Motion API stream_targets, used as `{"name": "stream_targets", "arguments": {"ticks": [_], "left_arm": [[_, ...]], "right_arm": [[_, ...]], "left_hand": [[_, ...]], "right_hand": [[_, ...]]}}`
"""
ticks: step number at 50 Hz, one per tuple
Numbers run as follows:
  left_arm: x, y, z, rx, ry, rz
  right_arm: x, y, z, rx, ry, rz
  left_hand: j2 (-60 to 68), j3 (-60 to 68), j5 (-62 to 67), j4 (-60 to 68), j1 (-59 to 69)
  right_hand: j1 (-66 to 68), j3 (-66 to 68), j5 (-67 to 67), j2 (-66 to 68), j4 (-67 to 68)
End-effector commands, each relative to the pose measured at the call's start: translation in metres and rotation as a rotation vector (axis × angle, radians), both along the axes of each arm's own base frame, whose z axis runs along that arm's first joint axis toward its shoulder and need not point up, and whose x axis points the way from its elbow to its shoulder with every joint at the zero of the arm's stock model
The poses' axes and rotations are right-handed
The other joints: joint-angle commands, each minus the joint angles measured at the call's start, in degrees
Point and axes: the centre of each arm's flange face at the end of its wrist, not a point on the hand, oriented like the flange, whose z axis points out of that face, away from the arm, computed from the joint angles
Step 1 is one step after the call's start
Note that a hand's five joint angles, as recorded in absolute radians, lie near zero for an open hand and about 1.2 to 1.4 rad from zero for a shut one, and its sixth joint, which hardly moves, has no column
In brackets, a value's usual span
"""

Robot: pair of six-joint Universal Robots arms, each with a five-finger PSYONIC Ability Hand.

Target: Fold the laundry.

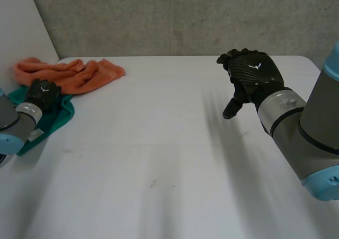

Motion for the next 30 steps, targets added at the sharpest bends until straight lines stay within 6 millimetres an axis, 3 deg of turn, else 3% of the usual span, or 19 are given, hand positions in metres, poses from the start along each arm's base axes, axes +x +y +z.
{"name": "stream_targets", "arguments": {"ticks": [1, 6, 7, 10, 11, 14, 16, 18, 19, 21, 22, 26, 30], "left_arm": [[-0.008, 0.001, 0.034, -0.083, -0.007, 0.099], [-0.045, 0.028, 0.102, -0.198, 0.057, 0.044], [-0.059, 0.041, 0.121, -0.222, 0.108, 0.013], [-0.084, 0.065, 0.149, -0.243, 0.205, -0.047], [-0.101, 0.084, 0.166, -0.242, 0.279, -0.092], [-0.125, 0.114, 0.19, -0.235, 0.39, -0.17], [-0.149, 0.149, 0.208, -0.206, 0.496, -0.255], [-0.164, 0.173, 0.215, -0.169, 0.56, -0.318], [-0.18, 0.197, 0.218, -0.123, 0.622, -0.395], [-0.197, 0.218, 0.216, -0.058, 0.674, -0.471], [-0.214, 0.238, 0.208, 0.02, 0.719, -0.546], [-0.256, 0.28, 0.182, 0.226, 0.787, -0.714], [-0.277, 0.29, 0.157, 0.321, 0.788, -0.752]], "right_arm": [[0.0, -0.001, 0.0, -0.001, -0.002, -0.003], [-0.002, -0.003, 0.002, -0.005, -0.004, -0.008], [-0.002, -0.003, 0.003, -0.008, -0.005, -0.009], [-0.002, -0.003, 0.005, -0.013, -0.008, -0.011], [-0.002, -0.003, 0.006, -0.016, -0.01, -0.011], [-0.004, -0.005, 0.009, -0.024, -0.014, -0.017], [-0.004, -0.006, 0.009, -0.026, -0.015, -0.021], [-0.009, -0.011, 0.012, -0.035, -0.017, -0.038], [-0.012, -0.013, 0.015, -0.039, -0.021, -0.049], [-0.02, -0.019, 0.02, -0.052, -0.027, -0.076], [-0.022, -0.022, 0.021, -0.053, -0.028, -0.086], [-0.032, -0.029, 0.026, -0.069, -0.034, -0.118], [-0.036, -0.034, 0.027, -0.074, -0.035, -0.135]], "left_hand": [[11.86, 12.15, 13.62, 11.73, 16.91], [11.86, 12.15, 13.62, 11.73, 16.91], [11.86, 12.15, 13.62, 11.73, 16.91], [11.86, 12.15, 13.62, 11.73, 16.91], [11.86, 12.15, 13.62, 11.73, 16.91], [11.86, 12.15, 13.62, 11.73, 16.91], [11.86, 12.15, 13.62, 11.73, 16.91], [11.86, 12.15, 13.62, 11.73, 16.91], [11.86, 12.15, 13.62, 11.73, 16.91], [11.86, 12.15, 13.62, 11.73, 16.91], [11.86, 12.15, 13.62, 11.73, 16.91], [9.89, 10.18, 11.64, 9.76, 14.94], [-58.14, -57.85, -56.38, -58.27, -53.09]], "right_hand": [[-1.29, -2.26, -3.91, -2.59, -3.45], [-1.29, -2.26, -3.91, -2.59, -3.45], [-1.29, -2.26, -3.91, -2.59, -3.45], [-1.29, -2.26, -3.91, -2.59, -3.45], [-1.29, -2.26, -3.91, -2.59, -3.45], [-1.29, -2.26, -3.91, -2.59, -3.45], [-1.29, -2.26, -3.91, -2.59, -3.45], [-1.29, -2.26, -3.91, -2.59, -3.45], [-1.29, -2.26, -3.91, -2.59, -3.45], [-1.29, -2.26, -3.91, -2.59, -3.45], [-1.29, -2.26, -3.91, -2.59, -3.45], [-1.29, -2.26, -3.91, -2.59, -3.45], [-1.29, -2.26, -3.91, -2.59, -3.45]]}}
